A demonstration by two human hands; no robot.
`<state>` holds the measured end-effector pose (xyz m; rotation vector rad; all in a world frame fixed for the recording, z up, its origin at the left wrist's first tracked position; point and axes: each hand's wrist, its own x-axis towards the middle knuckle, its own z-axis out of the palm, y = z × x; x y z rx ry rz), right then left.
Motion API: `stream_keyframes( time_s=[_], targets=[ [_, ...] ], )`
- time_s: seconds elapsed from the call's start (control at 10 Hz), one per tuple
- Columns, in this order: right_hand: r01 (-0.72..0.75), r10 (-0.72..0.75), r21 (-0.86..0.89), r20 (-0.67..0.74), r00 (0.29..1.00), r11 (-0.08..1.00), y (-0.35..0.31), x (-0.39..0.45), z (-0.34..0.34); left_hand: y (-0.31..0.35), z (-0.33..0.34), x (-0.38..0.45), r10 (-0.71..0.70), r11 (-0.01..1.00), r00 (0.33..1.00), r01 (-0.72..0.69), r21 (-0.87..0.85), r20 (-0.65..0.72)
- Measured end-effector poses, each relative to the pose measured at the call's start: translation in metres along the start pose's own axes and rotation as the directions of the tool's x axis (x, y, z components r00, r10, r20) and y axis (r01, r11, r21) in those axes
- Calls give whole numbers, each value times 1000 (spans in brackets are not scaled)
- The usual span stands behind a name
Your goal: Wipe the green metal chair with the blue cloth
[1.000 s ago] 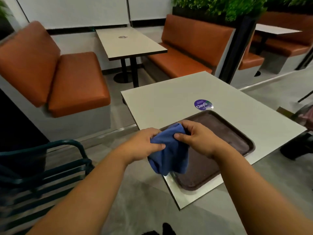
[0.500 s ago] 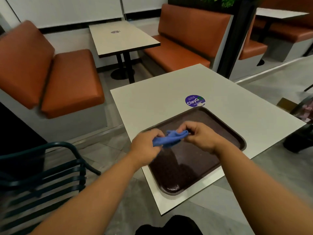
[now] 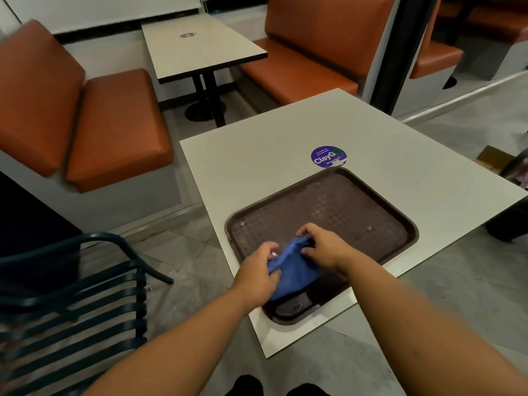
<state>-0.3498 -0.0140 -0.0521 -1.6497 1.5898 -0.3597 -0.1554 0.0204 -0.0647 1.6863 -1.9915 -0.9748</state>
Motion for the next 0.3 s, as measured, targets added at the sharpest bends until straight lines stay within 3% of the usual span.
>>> stream_keyframes(
  time_s=[0.1, 0.2, 0.3],
  targets=[
    [-28, 22, -293, -22, 1000, 956, 3, 9, 11, -4, -7, 15, 51, 950, 998, -57, 307, 27],
    [-43, 109, -529, 94, 990, 847, 2, 8, 20, -5, -7, 16, -44, 756, 920, -224, 615, 389],
    [6, 56, -670, 70, 996, 742, -13, 13, 22, 2, -14, 19, -67, 717, 903, -252, 650, 424]
  ],
)
